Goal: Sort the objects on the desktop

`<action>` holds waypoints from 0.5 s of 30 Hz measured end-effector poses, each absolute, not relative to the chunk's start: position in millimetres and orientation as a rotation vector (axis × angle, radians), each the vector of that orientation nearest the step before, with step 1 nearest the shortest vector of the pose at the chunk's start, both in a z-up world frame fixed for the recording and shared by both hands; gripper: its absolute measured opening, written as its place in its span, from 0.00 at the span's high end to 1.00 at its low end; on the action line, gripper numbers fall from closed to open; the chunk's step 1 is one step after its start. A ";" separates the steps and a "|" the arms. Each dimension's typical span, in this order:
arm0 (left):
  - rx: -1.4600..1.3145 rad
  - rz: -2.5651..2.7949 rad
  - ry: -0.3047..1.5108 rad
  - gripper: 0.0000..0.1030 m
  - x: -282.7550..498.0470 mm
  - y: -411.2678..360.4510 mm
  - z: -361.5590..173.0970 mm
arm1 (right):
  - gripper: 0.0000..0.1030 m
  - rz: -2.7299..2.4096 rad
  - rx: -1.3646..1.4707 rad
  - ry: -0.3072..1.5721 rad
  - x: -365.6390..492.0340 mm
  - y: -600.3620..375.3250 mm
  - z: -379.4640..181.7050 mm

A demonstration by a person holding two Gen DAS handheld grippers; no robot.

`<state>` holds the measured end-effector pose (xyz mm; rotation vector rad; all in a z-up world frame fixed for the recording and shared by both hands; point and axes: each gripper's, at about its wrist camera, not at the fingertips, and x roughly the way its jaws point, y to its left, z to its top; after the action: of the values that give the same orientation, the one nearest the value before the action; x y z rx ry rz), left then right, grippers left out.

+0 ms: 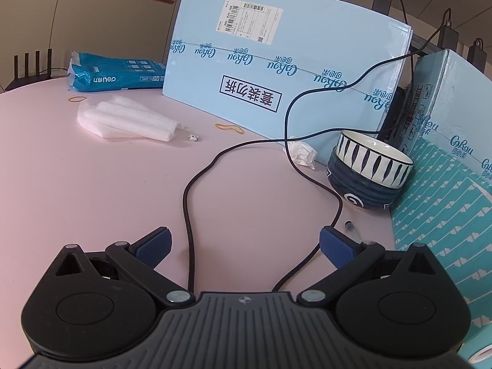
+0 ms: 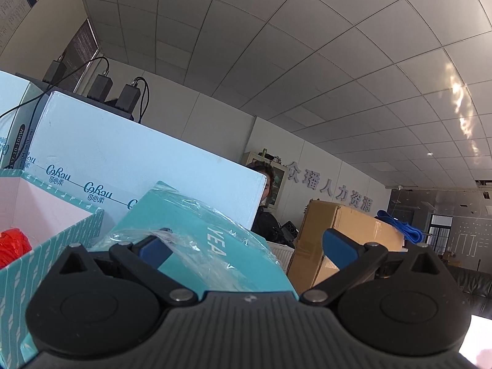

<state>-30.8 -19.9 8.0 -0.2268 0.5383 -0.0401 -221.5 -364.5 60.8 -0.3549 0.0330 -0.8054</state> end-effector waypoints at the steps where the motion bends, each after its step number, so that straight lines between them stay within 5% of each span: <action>1: -0.226 -0.041 0.538 0.00 -30.7 -19.9 7.9 | 0.00 -0.800 -0.356 0.033 -221.7 -363.2 62.5; 15: -0.216 -0.045 0.541 0.00 -30.3 -21.5 8.0 | 0.00 -0.725 -0.333 0.090 -211.8 -339.9 90.8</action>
<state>-30.3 -21.5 8.0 -0.2157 0.5407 -0.0450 -211.8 -339.9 90.8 -0.3332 0.0898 -0.7253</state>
